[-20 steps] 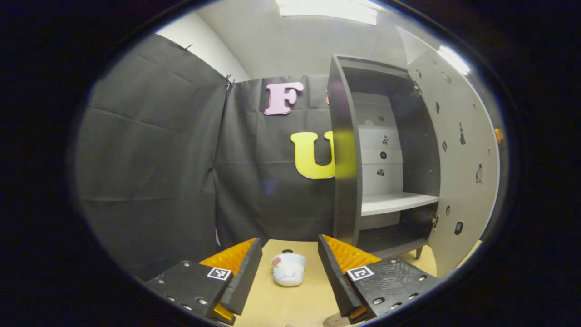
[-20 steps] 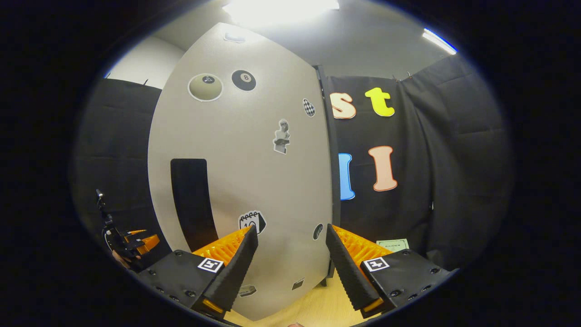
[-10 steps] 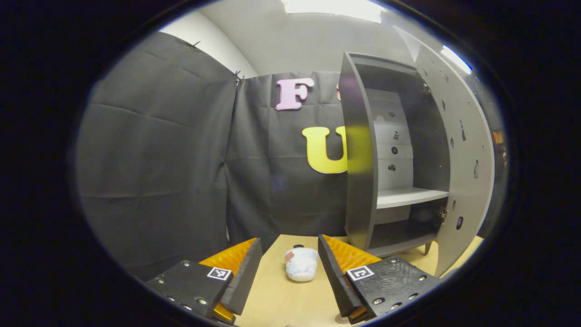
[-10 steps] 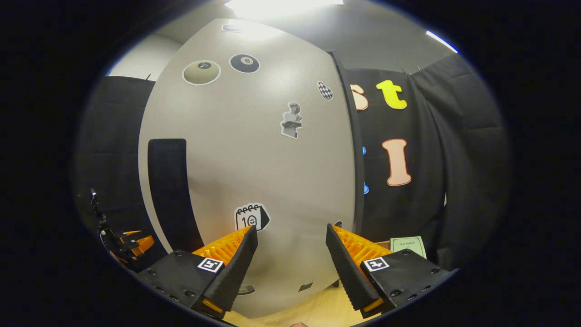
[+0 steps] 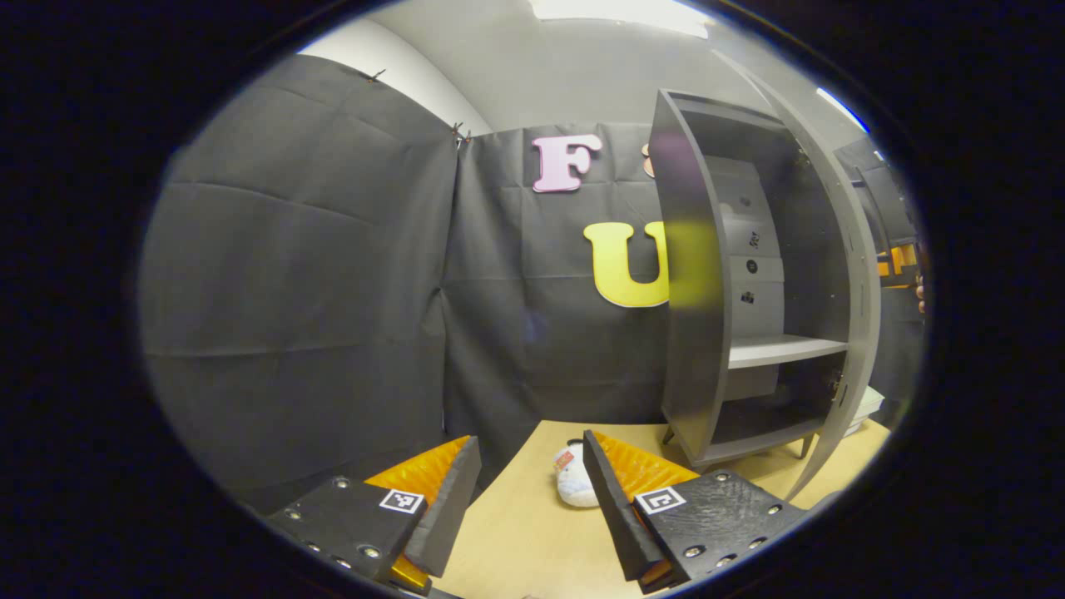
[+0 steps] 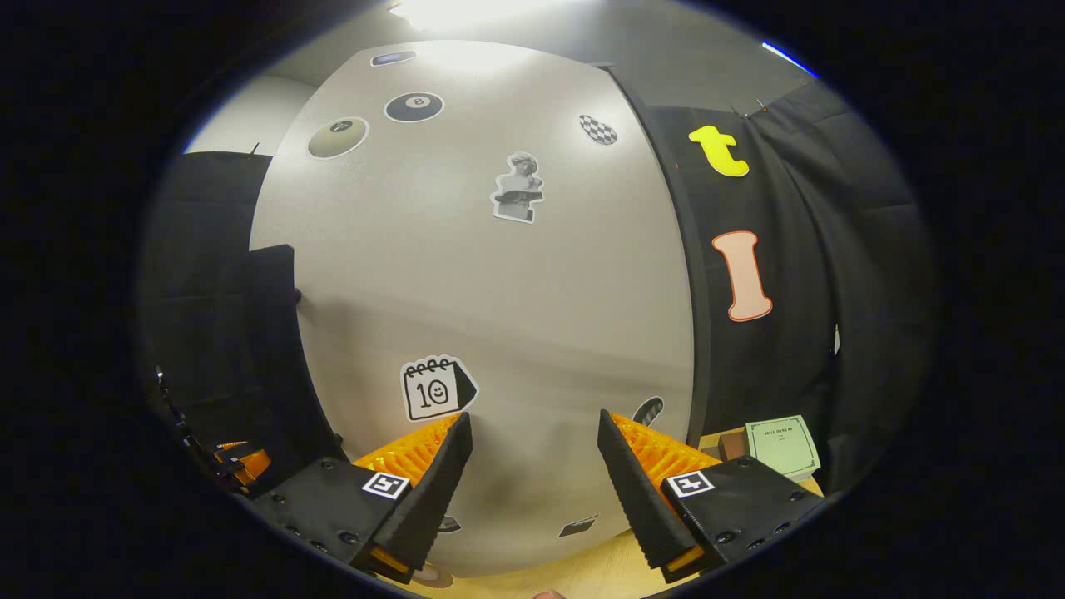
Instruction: Open the cabinet door with the right hand, grasp the bottle in the cabinet with the left hand and place it on the coaster, then close the cabinet door with the right hand.
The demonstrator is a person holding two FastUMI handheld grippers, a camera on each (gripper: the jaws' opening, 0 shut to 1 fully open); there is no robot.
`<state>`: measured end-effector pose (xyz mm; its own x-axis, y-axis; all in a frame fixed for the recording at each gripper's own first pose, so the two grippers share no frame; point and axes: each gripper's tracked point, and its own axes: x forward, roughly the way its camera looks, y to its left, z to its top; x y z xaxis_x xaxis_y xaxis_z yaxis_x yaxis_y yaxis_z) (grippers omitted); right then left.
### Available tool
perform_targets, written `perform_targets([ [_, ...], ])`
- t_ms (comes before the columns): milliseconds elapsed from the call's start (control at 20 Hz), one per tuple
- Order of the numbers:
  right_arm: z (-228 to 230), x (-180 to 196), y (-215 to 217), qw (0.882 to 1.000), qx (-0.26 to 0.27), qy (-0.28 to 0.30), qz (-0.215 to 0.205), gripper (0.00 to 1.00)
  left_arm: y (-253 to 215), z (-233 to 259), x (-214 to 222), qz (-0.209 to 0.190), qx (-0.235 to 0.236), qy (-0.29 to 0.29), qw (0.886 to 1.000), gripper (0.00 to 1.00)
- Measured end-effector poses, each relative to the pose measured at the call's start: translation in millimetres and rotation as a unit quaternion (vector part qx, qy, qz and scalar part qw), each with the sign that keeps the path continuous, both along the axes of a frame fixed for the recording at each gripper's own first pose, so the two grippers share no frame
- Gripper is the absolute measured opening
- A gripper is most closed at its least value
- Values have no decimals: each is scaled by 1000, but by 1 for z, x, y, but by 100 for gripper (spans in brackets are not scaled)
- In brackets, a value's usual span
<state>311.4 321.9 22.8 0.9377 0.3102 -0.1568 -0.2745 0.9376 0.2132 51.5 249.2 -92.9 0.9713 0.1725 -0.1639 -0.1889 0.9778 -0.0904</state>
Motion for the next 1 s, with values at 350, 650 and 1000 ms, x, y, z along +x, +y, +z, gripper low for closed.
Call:
perform_targets([
  [350,-5,33,18,1000,4,-3,-7,98,17,-10,-1,11,2,9,1000,75],
  [650,-7,52,35,1000,-5,-8,-14,98,26,-18,4,14,-1,14,1000,75],
  [1000,-3,51,54,999,-27,-25,-21,97,43,-26,4,19,-3,14,1000,75],
])
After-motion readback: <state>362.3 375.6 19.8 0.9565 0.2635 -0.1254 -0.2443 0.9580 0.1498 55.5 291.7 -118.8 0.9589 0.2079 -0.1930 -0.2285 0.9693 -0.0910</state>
